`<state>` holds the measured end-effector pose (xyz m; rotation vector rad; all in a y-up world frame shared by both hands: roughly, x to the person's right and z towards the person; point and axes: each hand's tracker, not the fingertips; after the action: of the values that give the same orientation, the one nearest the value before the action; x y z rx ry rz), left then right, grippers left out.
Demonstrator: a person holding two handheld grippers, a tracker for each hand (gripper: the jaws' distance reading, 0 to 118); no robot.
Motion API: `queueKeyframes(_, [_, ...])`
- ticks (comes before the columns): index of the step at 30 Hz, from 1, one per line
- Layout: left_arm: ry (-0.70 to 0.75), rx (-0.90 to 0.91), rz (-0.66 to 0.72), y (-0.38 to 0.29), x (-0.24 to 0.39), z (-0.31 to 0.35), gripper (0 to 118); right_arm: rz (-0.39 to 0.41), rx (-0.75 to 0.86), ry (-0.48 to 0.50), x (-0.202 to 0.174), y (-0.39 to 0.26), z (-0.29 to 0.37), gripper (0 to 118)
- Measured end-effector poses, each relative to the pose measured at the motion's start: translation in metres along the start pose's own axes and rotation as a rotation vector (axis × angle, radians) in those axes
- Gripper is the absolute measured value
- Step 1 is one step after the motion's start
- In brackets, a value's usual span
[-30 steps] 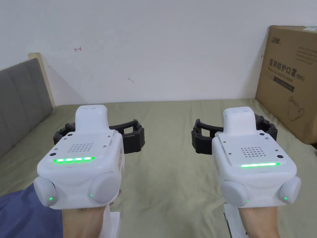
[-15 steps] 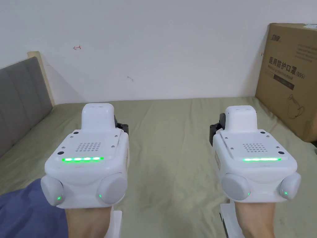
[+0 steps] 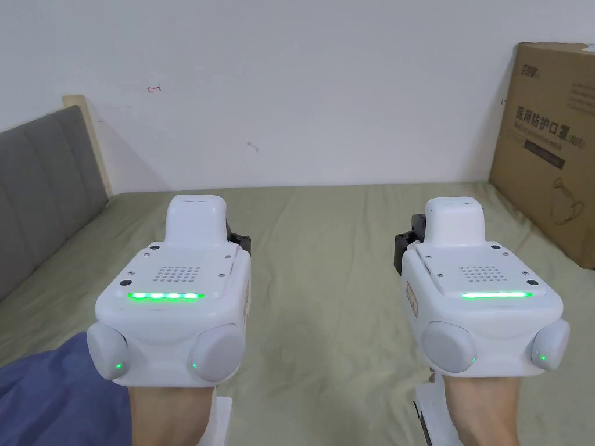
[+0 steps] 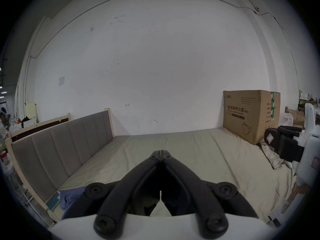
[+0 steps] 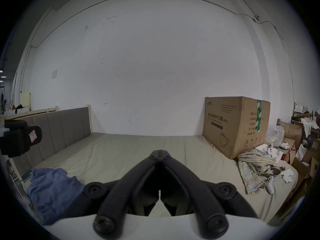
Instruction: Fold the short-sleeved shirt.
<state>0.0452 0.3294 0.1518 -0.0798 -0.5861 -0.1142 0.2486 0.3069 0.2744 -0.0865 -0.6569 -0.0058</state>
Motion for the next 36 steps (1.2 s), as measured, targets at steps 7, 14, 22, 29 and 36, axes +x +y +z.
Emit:
queueKeyframes(7, [0.142, -0.024, 0.03, -0.003, -0.053, 0.021, 0, 0.01, -0.028, 0.153, -0.054, -0.002, -0.011, 1])
queueKeyframes(14, [0.333, -0.063, 0.039, -0.009, -0.127, 0.058, 0, 0.006, -0.039, 0.349, -0.136, -0.002, -0.016, 1])
queueKeyframes(22, [0.443, -0.141, 0.063, -0.025, -0.171, 0.069, 0, 0.053, -0.088, 0.49, -0.193, -0.01, -0.01, 1])
queueKeyframes(29, [0.39, -0.329, 0.078, -0.066, -0.177, 0.015, 0, 0.043, -0.156, 0.503, -0.194, -0.03, -0.019, 1])
queueKeyframes(36, [0.262, -0.711, 0.135, -0.154, -0.189, -0.084, 110, 0.035, -0.252, 0.449, -0.18, -0.064, -0.039, 1])
